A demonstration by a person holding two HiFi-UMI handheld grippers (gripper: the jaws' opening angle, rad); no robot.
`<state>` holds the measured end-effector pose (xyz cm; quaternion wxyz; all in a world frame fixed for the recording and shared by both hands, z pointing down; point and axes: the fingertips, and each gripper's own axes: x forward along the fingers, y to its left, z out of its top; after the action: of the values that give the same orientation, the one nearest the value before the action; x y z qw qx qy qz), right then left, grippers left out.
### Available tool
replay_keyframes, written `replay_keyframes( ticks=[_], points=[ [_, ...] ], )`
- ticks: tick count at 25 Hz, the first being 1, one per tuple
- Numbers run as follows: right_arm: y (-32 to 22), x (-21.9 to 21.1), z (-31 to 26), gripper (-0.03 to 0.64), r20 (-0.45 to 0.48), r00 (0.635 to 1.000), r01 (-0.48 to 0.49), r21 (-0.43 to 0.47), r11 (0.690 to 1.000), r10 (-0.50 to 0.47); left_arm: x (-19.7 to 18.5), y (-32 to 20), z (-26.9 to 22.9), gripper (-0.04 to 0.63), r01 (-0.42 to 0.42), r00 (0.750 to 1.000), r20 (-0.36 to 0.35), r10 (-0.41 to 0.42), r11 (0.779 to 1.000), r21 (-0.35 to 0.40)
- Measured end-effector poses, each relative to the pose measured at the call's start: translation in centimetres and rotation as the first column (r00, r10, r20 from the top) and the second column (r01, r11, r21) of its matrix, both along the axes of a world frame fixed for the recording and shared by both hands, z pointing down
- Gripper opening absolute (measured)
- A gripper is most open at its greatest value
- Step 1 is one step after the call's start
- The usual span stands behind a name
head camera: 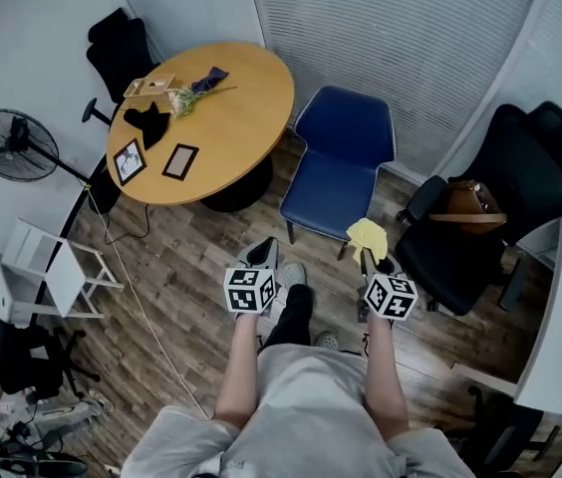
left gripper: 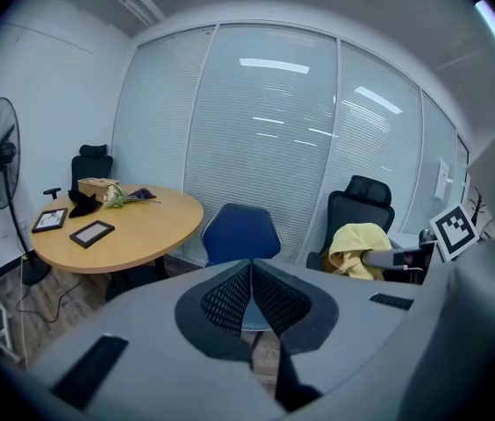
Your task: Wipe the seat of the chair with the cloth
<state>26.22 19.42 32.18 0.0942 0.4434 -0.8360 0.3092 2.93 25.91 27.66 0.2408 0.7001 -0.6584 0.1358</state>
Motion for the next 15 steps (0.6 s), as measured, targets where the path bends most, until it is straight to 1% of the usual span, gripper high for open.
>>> replay_keyframes(
  ticks=[6,15],
  points=[
    [-5.4,-2.3,0.5,0.103,-0.029,0.999,-0.022,-0.007,1.0,0.022,-2.9,-6.6,0.7,0.028,-0.013,1.0,-0.025,0.013,1.0,-0.002],
    [-14.5,-6.0,1.6,0.104,-0.055,0.994,-0.092,-0.045,0.995,0.09,-6.9,-18.0,1.2,0.028,-0.088,0.995,-0.043,0.087,0.996,-0.023]
  ],
)
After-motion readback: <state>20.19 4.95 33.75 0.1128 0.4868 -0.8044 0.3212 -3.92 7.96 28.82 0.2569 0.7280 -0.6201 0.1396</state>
